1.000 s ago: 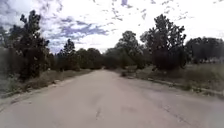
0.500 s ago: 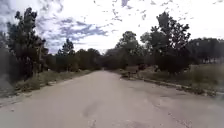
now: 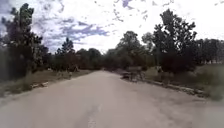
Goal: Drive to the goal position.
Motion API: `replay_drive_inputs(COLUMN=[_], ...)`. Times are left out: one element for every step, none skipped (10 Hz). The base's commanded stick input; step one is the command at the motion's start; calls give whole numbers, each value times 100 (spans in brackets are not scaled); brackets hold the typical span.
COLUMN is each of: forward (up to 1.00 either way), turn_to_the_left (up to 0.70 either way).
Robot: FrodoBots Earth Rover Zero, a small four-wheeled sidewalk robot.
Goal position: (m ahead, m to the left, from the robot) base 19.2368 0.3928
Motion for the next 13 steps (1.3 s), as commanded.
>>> replay_drive_inputs(forward=[85,85,85,85,85,85,85,85,85,85,85,85,85], turn_to_the_left=[0,0,0,0,0,0,0,31,34,17,0,0,0])
